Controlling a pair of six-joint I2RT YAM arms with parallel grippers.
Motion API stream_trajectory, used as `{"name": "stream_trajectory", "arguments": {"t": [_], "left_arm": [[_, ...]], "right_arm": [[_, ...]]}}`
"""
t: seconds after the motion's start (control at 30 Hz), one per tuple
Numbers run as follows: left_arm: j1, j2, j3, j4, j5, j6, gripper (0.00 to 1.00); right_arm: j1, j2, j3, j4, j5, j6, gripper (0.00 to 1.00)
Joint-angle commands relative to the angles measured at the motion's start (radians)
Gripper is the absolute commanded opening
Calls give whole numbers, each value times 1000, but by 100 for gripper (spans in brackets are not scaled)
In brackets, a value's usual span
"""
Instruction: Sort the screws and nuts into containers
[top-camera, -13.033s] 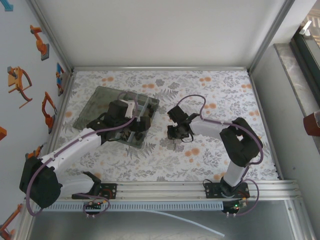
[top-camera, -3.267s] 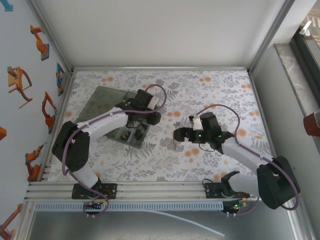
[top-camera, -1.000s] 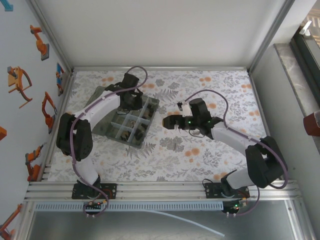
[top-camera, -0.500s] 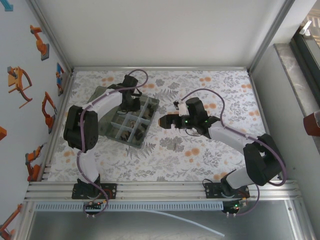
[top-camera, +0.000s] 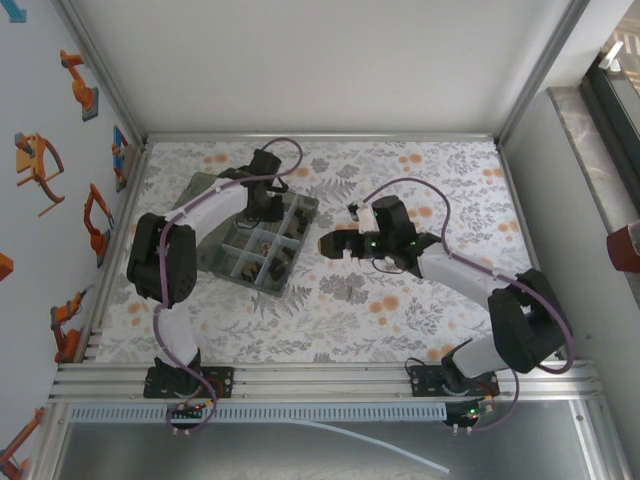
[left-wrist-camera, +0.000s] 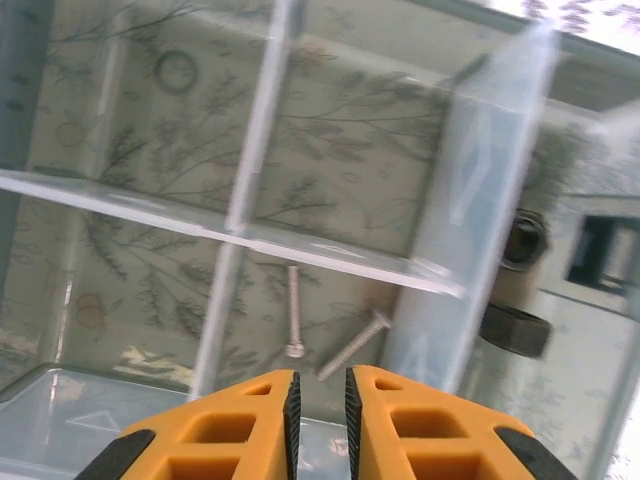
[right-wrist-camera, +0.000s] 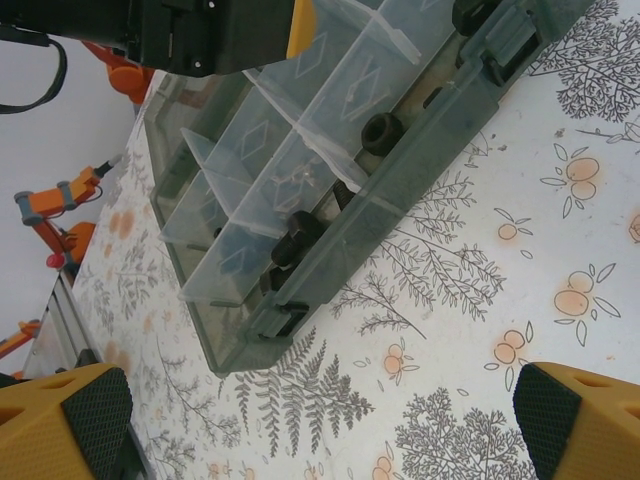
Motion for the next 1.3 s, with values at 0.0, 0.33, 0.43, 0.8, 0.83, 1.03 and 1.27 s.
{"name": "stream_trajectory", "arguments": {"t": [0.0,0.33,0.43,0.8,0.83,1.03,1.27], "left_arm": [[-64,-84,-22,22,42,48,19],[-288,-108,-99,38,130,-142,27],[-359,-54,-79,14,174,-237,29],[-538,150,93,-105,217,-380,32],[-544,162,109,-121,214,-380,32],[-558,228,196,-244,160,-345,31],[-557,325,292,-299,135,-296,27]], "right_arm": [[2,-66,-56,-30,34,-17,100],[0,-284,-310,-84,109,77,100],[-1,-389,-394,-112,116,117,100],[2,-723,-535,-247,143,173,100],[2,-732,-535,-258,147,168,100],[1,-746,-534,-252,154,160,100],[2,-716,-504,-264,156,129,100]]}}
